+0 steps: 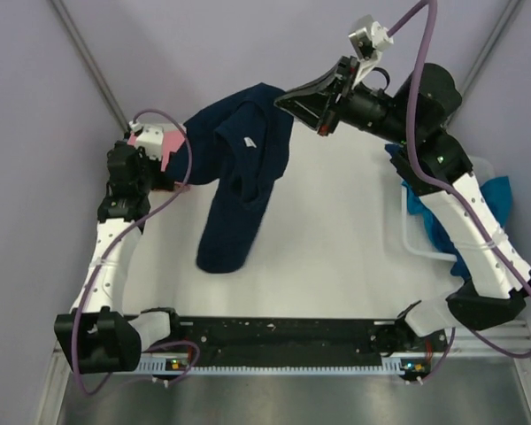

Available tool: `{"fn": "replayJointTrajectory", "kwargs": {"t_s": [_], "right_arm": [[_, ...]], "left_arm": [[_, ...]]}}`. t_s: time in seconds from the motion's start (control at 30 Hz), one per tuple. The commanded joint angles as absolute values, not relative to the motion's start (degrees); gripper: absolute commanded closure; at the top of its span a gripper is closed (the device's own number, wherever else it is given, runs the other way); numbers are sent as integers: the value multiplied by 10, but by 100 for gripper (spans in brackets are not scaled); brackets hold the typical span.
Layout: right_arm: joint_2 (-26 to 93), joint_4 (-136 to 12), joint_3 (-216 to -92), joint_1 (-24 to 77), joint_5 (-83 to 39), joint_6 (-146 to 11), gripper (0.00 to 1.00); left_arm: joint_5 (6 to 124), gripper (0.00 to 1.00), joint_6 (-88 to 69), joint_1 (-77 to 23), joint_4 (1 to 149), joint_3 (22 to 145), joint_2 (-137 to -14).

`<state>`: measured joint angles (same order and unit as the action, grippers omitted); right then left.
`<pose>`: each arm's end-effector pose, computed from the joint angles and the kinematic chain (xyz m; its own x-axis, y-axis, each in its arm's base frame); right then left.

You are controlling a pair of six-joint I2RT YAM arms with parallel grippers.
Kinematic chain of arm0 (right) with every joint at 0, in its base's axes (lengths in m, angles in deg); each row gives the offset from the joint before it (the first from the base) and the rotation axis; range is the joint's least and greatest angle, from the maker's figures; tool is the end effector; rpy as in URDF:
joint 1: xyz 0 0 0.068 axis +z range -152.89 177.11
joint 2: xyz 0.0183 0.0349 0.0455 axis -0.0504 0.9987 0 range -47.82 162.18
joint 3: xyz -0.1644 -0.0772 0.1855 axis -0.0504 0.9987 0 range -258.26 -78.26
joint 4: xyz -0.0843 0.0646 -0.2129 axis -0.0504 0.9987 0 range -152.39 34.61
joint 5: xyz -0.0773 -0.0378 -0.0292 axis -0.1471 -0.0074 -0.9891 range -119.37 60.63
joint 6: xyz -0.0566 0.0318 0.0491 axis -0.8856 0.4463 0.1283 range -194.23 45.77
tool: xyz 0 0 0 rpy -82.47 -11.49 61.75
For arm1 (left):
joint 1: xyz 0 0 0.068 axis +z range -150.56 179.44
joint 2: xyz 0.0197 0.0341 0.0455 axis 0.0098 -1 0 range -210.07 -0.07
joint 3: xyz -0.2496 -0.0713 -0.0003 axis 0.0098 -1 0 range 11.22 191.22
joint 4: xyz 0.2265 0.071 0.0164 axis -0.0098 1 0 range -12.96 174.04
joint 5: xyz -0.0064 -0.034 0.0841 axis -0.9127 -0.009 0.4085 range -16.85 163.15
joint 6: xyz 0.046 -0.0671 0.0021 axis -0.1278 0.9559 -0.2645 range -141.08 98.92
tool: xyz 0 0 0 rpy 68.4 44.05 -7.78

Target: Fold and stack the t-shirts

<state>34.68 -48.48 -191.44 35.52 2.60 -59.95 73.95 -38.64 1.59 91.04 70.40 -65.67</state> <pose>0.1914 0.1995 0.5641 -0.0090 0.2601 -0.9655 -0.9514 0.2949 0.0883 0.2770 0.0113 0.3260 -0.3476 0.2890 -0.8920 0.0570 0.9561 0.2875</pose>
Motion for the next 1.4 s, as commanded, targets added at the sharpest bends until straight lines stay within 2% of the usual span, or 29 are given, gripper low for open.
{"fn": "replayJointTrajectory", "kwargs": {"t_s": [0.0,0.17,0.27,0.3,0.37,0.47,0.6,0.67,0.83,1.1,1.2,1.23,1.27,1.3,1.33,1.37], "right_arm": [[325,-556,-1833,356,-79,-617,100],[343,-561,-1661,319,-89,-669,100],[369,-564,-1582,260,-97,-671,95],[380,-564,-1559,236,-113,-675,90],[415,-534,-1549,193,-195,-669,70],[476,-417,-1590,131,-291,-633,50],[471,-385,-1568,135,-314,-656,42],[461,-393,-1551,169,-304,-677,40],[488,-405,-1559,257,-280,-706,37],[633,-396,-1637,351,-295,-675,34],[663,-396,-1645,359,-242,-647,34],[669,-395,-1644,360,-241,-640,39],[673,-391,-1642,360,-247,-636,50],[671,-384,-1639,360,-271,-635,72],[665,-374,-1629,359,-313,-636,89],[651,-373,-1610,356,-328,-639,100]], "left_arm": [[756,1,-373,28,888,726,-664],[768,1,-405,28,869,705,-668],[751,1,-423,28,872,691,-670],[735,2,-430,28,882,688,-670],[656,6,-450,28,916,685,-671],[546,19,-514,21,992,681,-676],[501,42,-575,5,1085,665,-692],[492,48,-598,1,1116,649,-705],[502,46,-612,-1,1152,599,-737],[514,38,-622,-2,1144,532,-767],[521,38,-625,-3,1139,523,-767],[519,38,-627,-3,1140,521,-765],[517,38,-628,-3,1143,522,-762],[513,38,-631,-3,1155,527,-760],[497,38,-639,-3,1179,537,-758],[486,38,-643,-2,1193,545,-753]]}}
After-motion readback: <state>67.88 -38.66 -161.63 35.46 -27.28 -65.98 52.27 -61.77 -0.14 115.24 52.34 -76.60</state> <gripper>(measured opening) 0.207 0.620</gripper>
